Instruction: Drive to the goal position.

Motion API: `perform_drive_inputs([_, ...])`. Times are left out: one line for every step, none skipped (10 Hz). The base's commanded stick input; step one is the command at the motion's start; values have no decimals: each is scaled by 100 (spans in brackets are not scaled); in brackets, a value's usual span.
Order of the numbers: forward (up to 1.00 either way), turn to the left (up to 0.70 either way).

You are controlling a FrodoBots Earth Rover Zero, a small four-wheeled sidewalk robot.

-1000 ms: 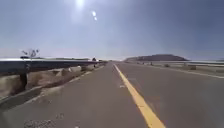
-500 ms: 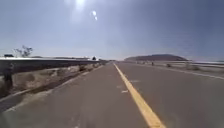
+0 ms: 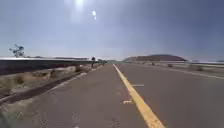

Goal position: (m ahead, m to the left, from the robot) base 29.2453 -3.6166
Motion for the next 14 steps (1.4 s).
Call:
perform_drive_inputs([85,0])
perform_drive_inputs([85,0])
perform_drive_inputs([85,0])
perform_drive_inputs([85,0])
perform_drive_inputs([85,0])
perform_drive_inputs([85,0])
perform_drive_inputs([85,0])
perform_drive_inputs([85,0])
perform_drive_inputs([85,0])
perform_drive_inputs([85,0])
perform_drive_inputs([85,0])
perform_drive_inputs([85,0])
perform_drive_inputs([85,0])
perform_drive_inputs([85,0])
